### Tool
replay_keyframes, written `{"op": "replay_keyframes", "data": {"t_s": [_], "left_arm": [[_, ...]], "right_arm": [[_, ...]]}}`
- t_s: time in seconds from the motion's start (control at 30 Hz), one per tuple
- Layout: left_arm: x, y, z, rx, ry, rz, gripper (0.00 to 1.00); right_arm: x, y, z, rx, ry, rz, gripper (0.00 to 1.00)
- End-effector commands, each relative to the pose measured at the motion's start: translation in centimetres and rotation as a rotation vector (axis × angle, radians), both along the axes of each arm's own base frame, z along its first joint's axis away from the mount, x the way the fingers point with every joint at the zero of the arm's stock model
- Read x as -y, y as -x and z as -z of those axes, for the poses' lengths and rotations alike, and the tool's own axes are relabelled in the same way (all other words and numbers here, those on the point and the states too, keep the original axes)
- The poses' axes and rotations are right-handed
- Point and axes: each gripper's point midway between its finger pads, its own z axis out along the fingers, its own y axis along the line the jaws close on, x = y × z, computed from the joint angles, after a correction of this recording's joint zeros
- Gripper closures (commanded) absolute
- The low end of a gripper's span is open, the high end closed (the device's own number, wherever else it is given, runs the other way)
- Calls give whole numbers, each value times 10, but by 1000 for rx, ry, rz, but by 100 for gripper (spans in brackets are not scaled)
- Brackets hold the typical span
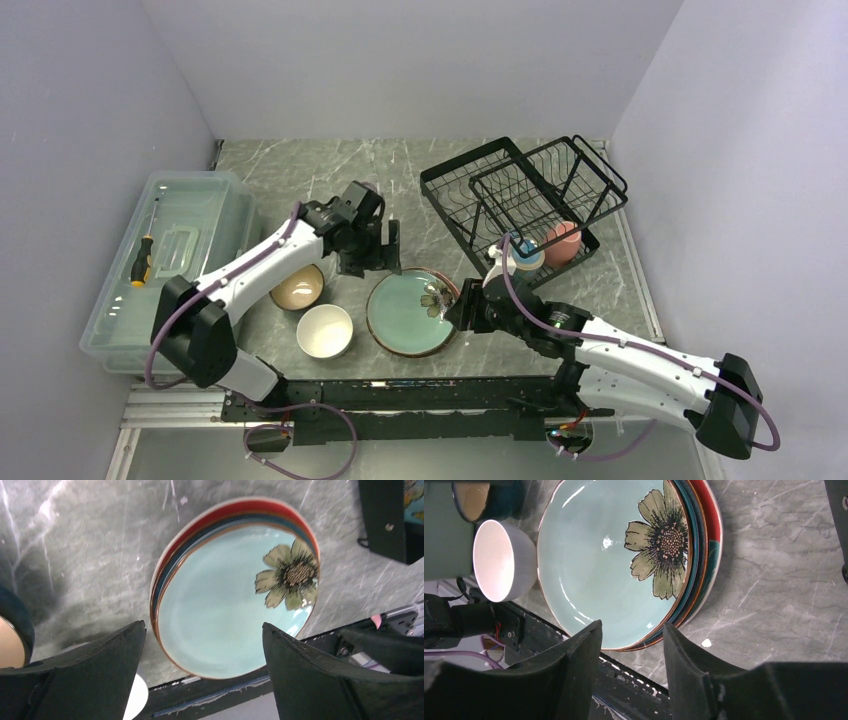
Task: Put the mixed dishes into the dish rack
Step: Pick up the plate at the center of the board.
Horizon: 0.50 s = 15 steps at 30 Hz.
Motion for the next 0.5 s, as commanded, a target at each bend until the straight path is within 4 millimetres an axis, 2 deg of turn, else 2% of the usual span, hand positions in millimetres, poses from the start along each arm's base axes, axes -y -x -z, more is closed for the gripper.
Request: {"op": "replay_keyframes", "data": {"t_s": [0.0,0.13,0.3,0.47], "left_arm": [[-4,23,-10,1,49,30,11],[-11,35,1,-31,39,16,27],[-18,40,14,-53,8,0,44],[-24,42,28,-75,-31,-11,53]], "right_arm": [[-3,-5,-6,28,-33,21,52],[-2,-5,-4,22,-27,25,55],[-3,-4,-2,17,-28,21,56],[-4,-5,-2,18,-27,19,56]]}}
